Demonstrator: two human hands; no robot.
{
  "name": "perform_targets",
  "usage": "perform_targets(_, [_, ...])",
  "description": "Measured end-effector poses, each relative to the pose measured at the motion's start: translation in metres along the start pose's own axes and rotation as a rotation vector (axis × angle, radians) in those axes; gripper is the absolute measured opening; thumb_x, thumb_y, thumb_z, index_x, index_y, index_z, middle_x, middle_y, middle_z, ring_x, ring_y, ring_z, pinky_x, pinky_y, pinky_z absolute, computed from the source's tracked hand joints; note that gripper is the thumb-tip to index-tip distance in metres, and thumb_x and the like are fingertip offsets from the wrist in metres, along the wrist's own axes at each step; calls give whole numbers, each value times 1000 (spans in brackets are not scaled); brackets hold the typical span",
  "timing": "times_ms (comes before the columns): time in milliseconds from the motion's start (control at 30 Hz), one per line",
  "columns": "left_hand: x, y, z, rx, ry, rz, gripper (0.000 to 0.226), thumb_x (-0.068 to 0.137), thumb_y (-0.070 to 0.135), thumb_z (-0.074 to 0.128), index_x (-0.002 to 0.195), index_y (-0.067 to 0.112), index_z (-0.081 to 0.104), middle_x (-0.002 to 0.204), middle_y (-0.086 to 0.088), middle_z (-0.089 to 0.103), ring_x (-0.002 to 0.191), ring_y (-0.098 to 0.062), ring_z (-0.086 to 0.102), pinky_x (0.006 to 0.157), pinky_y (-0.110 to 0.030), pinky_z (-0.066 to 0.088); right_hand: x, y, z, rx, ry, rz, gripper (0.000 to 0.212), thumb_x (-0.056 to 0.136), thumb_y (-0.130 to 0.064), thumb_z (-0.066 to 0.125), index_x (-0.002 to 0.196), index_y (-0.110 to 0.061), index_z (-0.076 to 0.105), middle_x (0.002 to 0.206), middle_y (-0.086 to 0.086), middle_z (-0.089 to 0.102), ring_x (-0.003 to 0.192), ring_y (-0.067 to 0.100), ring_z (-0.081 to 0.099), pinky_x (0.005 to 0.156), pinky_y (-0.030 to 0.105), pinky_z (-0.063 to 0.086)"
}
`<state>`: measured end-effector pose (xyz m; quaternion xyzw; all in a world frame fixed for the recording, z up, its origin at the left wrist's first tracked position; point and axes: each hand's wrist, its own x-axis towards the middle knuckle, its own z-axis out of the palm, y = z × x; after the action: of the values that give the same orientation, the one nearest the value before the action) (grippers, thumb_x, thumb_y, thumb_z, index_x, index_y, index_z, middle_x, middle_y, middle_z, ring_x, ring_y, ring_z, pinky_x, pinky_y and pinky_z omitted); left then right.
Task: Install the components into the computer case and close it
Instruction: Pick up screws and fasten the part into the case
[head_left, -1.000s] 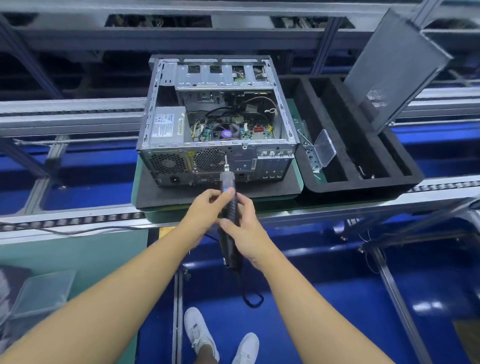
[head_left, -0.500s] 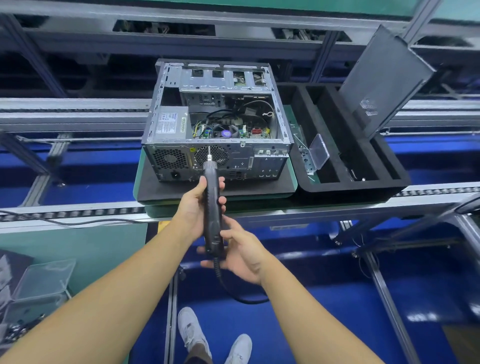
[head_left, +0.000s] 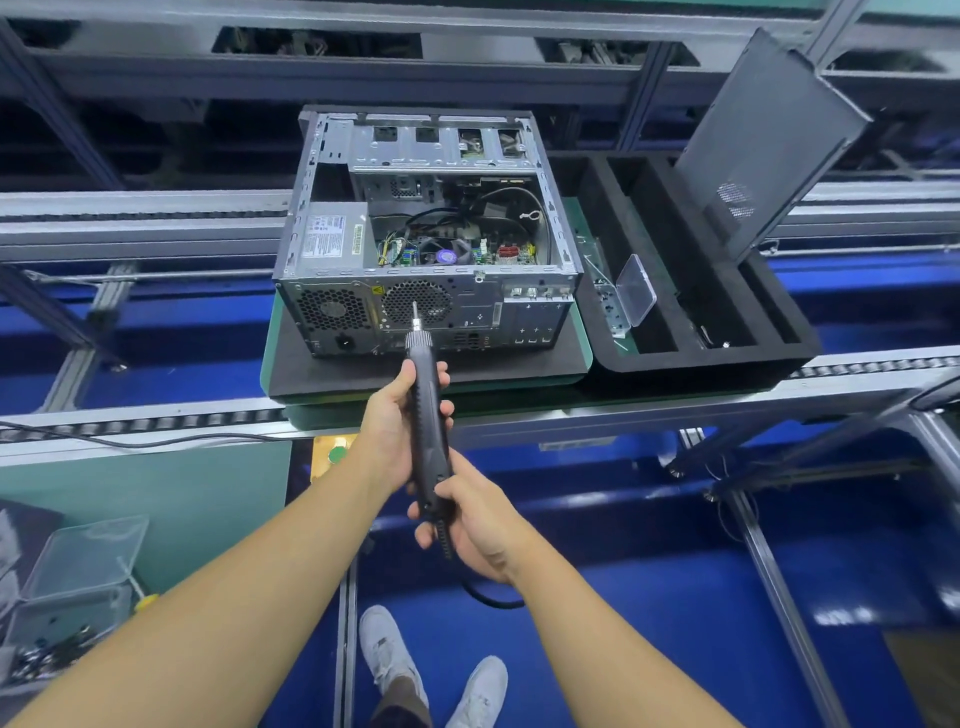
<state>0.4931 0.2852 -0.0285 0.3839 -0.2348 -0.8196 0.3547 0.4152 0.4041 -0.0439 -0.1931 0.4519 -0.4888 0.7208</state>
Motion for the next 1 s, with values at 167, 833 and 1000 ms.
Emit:
perform_targets(167, [-1,-9,-4,3,8,-43,43,99,44,46,116,10,66,92,2,66,61,-15,56,57,-28,50,-6,6,-5,6,-2,31,45,97,-5,34,139,-12,49,111,18,52,78,18,61,60,33,51])
perform_targets(833, [39,96,34,1767,350,616,56,83,74,36,68,24,54,65,8,59,64,-14,55,60,-30,44,18,-2,-27,-215,325,-100,35,88,-31,72,119,-27,56,85,8,65,63,22,66,54,33,56])
perform_targets(1000, [88,139,51,2039,-4,906,60,81,58,63,124,17,56,126,-6,54,117,-28,49,98,-45,42,27,-9,-31,-357,309,-84,41,87,-32,75,122,-28,55,83,2,63,60,15,60,53,32,54])
